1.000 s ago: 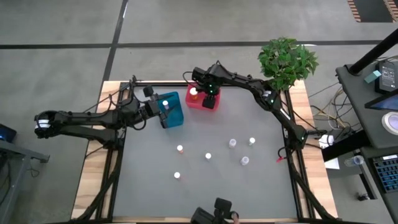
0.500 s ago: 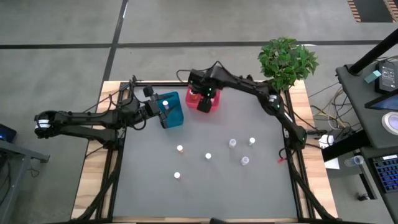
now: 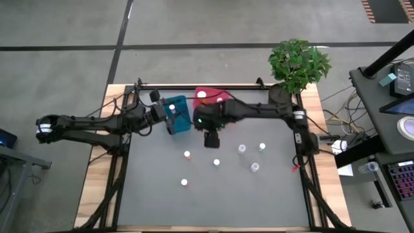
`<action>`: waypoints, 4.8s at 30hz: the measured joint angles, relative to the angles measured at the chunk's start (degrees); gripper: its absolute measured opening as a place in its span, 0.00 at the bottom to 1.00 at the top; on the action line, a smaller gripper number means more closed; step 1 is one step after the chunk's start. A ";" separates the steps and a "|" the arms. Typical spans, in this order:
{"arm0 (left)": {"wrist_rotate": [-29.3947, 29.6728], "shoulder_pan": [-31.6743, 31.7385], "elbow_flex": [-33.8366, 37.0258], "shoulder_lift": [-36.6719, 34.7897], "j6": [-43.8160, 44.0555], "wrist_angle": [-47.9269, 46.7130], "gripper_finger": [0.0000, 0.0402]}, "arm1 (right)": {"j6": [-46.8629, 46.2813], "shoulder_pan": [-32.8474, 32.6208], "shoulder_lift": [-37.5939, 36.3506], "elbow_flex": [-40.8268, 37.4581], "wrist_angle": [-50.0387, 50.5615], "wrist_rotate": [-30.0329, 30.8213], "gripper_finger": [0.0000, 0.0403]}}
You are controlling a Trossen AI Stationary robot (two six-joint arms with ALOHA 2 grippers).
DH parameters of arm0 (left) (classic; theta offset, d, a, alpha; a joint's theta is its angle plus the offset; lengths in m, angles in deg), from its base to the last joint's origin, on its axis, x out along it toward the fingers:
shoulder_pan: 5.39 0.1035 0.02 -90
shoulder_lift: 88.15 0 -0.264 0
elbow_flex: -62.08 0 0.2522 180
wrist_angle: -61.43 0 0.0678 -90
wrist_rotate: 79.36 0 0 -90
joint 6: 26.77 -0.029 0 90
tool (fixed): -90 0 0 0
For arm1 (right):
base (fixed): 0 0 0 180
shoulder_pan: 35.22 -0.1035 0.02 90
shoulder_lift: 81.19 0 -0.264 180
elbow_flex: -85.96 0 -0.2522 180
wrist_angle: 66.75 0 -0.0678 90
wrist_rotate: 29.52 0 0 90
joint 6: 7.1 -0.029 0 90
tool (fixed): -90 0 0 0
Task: Pick and place medicine bottles into bin by pill shape (circle, oval)
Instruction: Put the orange tablet bottle into the blue bin
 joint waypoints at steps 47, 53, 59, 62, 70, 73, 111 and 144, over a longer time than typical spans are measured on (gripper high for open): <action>-10.32 -18.22 -6.68 20.04 36.38 -33.14 0.44 | 19.30 -12.63 -54.23 -82.28 -87.07 15.90 0.43; -11.04 -18.71 -8.35 25.12 35.74 -33.03 0.44 | 18.62 -12.63 -52.26 -82.33 -88.15 15.76 0.43; -10.58 -18.73 -8.52 26.88 34.93 -32.94 0.44 | 18.24 -12.63 -51.09 -82.33 -88.31 15.78 0.42; -9.85 -18.73 -8.52 27.47 33.85 -32.75 0.44 | 17.95 -12.63 -50.91 -82.33 -88.29 15.79 0.41; -7.58 -18.73 -8.44 27.42 32.57 -32.55 0.44 | 17.57 -12.60 -50.81 -82.33 -88.24 15.81 0.42; -7.63 -18.73 -8.41 27.30 32.57 -32.60 0.44 | 17.55 -12.50 -50.79 -82.33 -88.26 15.83 0.42; -7.43 -18.77 -4.76 31.60 32.87 -23.45 0.52 | 15.45 -12.23 -50.77 -83.02 -88.21 15.88 0.41; 1.84 -11.26 -5.80 17.27 32.80 -30.26 0.22 | 15.14 -12.23 -50.74 -83.20 -88.12 15.88 0.41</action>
